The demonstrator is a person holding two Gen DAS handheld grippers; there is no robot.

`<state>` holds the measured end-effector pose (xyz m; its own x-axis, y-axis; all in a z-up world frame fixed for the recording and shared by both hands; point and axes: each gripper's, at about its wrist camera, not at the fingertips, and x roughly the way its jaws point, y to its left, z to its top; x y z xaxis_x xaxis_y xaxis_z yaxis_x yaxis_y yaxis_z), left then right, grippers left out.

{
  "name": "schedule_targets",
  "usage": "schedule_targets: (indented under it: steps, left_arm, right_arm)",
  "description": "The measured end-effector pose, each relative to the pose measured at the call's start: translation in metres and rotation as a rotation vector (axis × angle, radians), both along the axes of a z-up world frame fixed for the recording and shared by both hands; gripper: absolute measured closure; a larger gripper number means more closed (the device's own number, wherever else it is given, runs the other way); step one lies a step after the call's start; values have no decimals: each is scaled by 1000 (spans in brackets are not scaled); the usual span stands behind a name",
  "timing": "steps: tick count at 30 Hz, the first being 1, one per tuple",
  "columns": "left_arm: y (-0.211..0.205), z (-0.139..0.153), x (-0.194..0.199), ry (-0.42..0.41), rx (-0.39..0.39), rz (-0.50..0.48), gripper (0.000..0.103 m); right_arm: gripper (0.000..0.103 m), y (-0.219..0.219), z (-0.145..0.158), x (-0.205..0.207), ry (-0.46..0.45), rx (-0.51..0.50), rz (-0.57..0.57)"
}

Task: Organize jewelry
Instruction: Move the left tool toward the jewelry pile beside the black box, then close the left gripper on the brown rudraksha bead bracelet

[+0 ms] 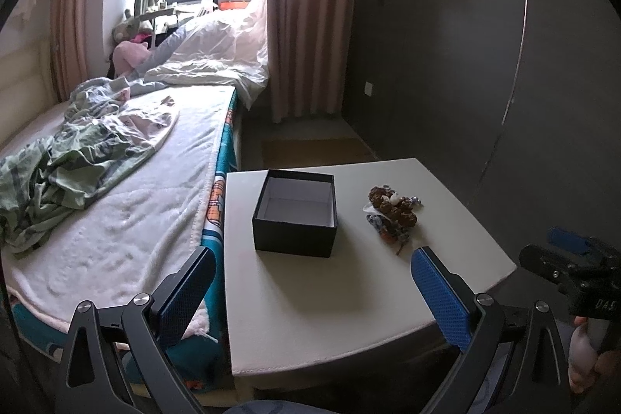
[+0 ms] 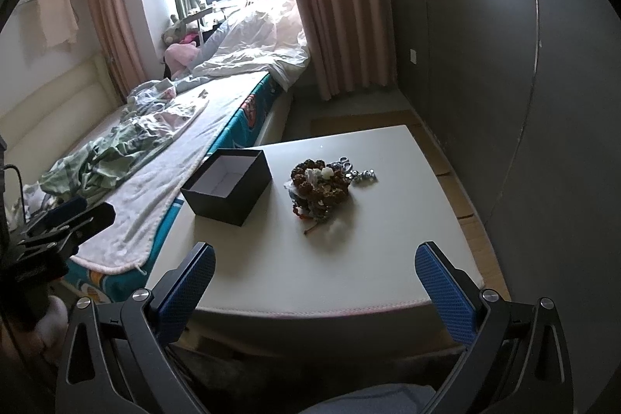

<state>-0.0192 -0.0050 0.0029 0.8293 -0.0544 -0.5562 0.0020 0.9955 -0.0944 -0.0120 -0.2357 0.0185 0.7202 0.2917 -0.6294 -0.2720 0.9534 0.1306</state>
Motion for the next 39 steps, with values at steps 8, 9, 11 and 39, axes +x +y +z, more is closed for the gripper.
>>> schedule_targets:
  steps: [8,9,11,39]
  left_arm:
    - [-15,1,8,45,76,-52,2]
    - [-17,3,8,41,92,-60,2]
    - [-23,5,11,44,120,-81,2]
    - [-62,-1,157,275,12,-265,35]
  right_arm:
    - [0,-6,6,11,74,61,9]
    - [0,-7,7,13,73,72,8]
    - [0,-12,10,23,72,93,-16]
    - [1,-58,15,151,233,366,-169]
